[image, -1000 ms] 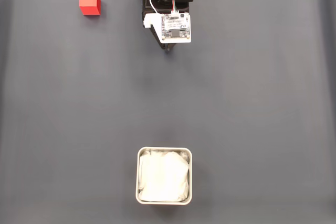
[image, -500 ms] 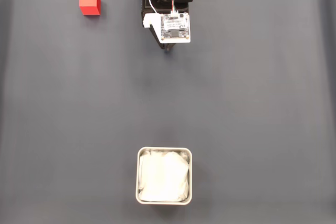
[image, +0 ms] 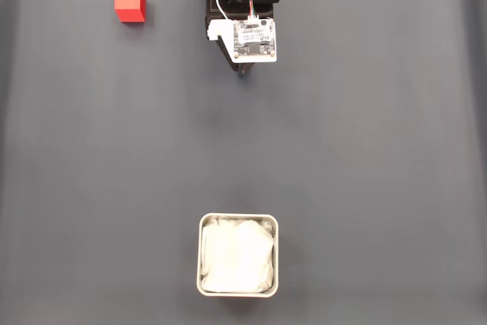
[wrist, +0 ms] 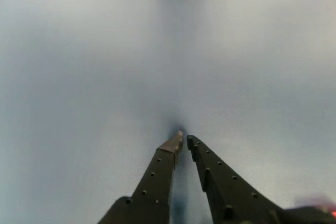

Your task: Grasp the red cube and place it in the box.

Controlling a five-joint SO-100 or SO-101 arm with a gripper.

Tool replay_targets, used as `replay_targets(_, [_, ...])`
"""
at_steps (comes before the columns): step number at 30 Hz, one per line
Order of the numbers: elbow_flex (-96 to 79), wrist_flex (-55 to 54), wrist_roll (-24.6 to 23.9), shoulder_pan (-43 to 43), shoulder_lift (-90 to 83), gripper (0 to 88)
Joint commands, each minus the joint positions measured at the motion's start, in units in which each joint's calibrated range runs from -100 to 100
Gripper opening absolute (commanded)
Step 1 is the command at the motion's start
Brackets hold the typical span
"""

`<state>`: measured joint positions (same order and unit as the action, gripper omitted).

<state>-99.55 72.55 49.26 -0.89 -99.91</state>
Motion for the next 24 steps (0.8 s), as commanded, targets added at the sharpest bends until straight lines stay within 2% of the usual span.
replay_targets(1, [0.73,-10.26,-0.63,1.10,0.35,0.0])
replay_targets(5, [9.49,-21.41,-0.63,0.68,6.67,0.0])
replay_targets(8, [21.81,-22.96,-0.68,-0.03,14.82,0.0])
replay_targets(15, [46.99,-19.28,-0.49,-0.10,30.33,0.0])
replay_targets(24, [65.33,-10.01,-0.63,1.74,42.11,0.0])
